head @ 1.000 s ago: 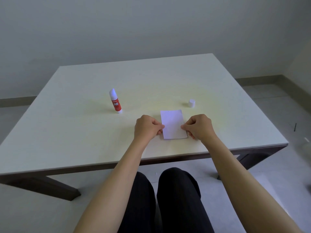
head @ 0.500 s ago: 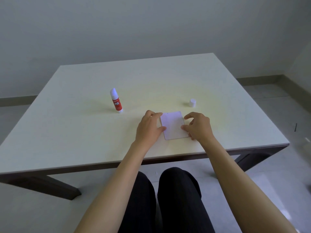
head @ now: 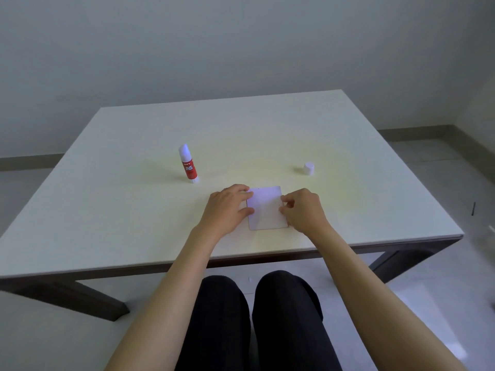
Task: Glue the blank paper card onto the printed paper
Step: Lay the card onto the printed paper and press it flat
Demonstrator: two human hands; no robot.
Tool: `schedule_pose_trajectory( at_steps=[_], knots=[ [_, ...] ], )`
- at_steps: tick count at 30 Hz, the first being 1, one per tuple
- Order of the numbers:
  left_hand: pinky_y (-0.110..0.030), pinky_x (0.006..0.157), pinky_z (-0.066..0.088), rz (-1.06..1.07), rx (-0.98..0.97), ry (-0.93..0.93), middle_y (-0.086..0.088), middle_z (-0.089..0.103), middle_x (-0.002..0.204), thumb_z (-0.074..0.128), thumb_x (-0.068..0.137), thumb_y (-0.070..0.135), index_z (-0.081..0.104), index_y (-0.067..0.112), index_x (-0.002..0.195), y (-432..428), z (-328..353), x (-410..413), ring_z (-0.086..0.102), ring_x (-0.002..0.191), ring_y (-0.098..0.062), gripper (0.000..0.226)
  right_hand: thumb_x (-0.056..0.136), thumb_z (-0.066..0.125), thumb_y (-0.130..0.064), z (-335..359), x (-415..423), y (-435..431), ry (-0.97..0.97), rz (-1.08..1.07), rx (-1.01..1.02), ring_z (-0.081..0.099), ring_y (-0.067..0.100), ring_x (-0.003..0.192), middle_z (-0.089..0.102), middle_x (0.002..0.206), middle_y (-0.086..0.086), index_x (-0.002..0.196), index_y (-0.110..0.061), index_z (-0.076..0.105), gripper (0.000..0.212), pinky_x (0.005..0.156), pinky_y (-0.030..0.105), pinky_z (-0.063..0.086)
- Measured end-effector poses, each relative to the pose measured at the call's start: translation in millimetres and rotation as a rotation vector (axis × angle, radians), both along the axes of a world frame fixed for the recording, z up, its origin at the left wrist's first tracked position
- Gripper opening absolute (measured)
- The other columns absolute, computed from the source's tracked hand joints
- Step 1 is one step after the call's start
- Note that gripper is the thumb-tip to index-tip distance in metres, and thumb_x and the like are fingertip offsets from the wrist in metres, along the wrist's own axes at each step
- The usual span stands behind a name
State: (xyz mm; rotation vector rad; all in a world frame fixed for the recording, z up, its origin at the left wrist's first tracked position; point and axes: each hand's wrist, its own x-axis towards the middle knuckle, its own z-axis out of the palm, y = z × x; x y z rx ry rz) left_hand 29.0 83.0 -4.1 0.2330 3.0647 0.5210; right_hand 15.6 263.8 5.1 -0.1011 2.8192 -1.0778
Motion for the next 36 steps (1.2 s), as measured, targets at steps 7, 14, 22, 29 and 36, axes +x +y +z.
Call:
schedule_pose_trajectory(
  at_steps=[7,14,22,29,36],
  knots=[
    [-0.037,0.107,0.035,-0.015,0.012,-0.006,0.005,0.042,0.148,0.057,0.091,0.038,0.05,0.021,0.137,-25,-2,6,0.043,0.131,-0.016,0.05,0.082,0.048,0.003,-5,0,-14,0.053,0.106,0.068,0.025,0.024,0.068,0.029,0.065,0.013,0.061,-0.006,0.036,0.026,0.061,0.029,0.02],
    [-0.037,0.114,0.023,-0.104,-0.06,-0.055,0.014,0.026,0.155,0.056,0.075,0.068,0.032,0.031,0.146,-39,-7,9,0.025,0.142,-0.01,0.083,0.095,0.044,-0.02,-5,13,-13,0.202,0.136,0.496,0.051,0.029,0.099,0.053,0.117,0.004,0.116,-0.015,0.06,0.026,0.077,0.033,0.036],
    [-0.055,0.116,0.002,-0.079,-0.072,-0.183,0.018,0.012,0.157,0.051,0.08,0.068,0.017,0.034,0.15,-37,-7,11,-0.001,0.149,-0.014,0.085,0.093,-0.002,-0.058,-25,60,-11,0.357,0.583,0.564,0.016,0.036,0.146,0.04,0.15,-0.01,0.143,-0.021,0.042,0.076,0.104,0.065,-0.012],
    [-0.056,0.115,-0.012,-0.09,-0.142,-0.172,0.019,0.007,0.159,0.046,0.082,0.069,0.012,0.035,0.151,-36,-4,11,-0.018,0.147,-0.022,0.084,0.096,0.004,-0.053,-18,-14,-11,0.262,0.483,0.689,-0.017,0.026,0.147,0.005,0.161,-0.016,0.152,-0.027,0.007,0.062,0.106,0.062,-0.022],
    [-0.054,0.115,-0.015,-0.105,-0.119,-0.145,0.018,0.005,0.16,0.043,0.081,0.071,0.011,0.032,0.151,-36,-6,13,-0.02,0.146,-0.018,0.087,0.09,-0.005,-0.059,-26,8,-15,0.326,0.635,0.583,-0.026,0.019,0.144,0.004,0.158,-0.025,0.151,-0.037,0.001,0.065,0.101,0.057,-0.033]
  ],
)
